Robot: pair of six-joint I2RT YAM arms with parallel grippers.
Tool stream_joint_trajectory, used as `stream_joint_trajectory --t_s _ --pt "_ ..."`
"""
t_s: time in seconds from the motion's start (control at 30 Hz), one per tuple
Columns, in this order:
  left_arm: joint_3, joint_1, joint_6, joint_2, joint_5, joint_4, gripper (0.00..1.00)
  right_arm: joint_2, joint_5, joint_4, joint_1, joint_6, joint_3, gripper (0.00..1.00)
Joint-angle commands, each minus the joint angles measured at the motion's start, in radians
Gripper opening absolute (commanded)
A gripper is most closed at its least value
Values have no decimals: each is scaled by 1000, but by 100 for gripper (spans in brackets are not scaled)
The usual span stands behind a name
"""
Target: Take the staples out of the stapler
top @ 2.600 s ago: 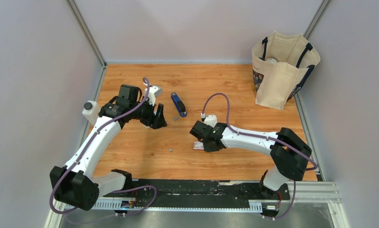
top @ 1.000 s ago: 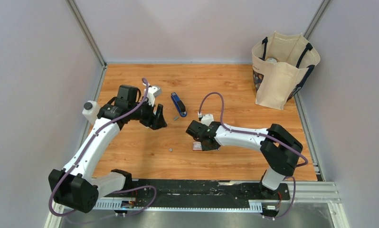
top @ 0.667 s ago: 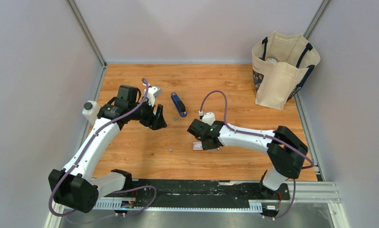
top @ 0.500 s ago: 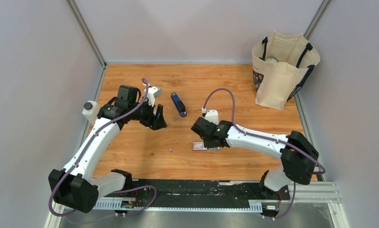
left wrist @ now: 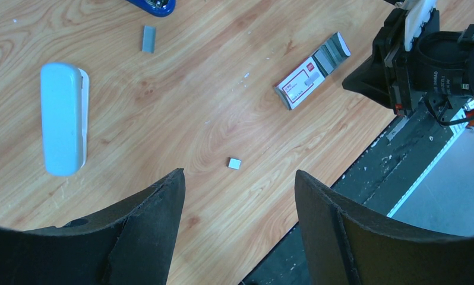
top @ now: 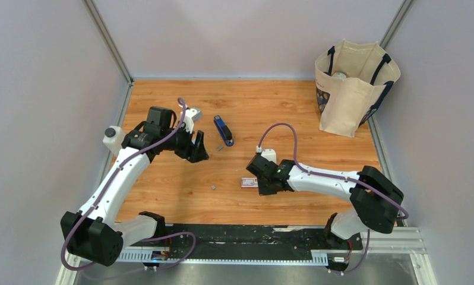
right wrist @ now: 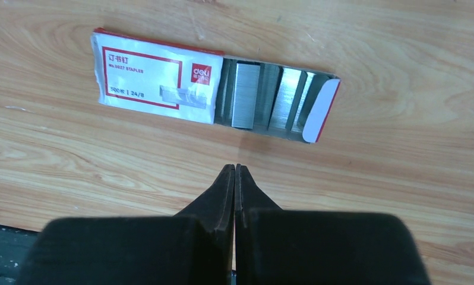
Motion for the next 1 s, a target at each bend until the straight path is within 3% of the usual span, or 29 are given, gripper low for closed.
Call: stream_joint_trajectory --t_s 0.0,0.77,0.97 --pt "15 -6 30 -6 9 3 76 3 -28 81 -27 -19 17 0" --pt "30 -11 71 37 -31 -10 77 55 -57 123 -85 -76 53 1" --pt "50 -27 114 109 -98 8 82 -87 -119 121 -87 -95 26 17"
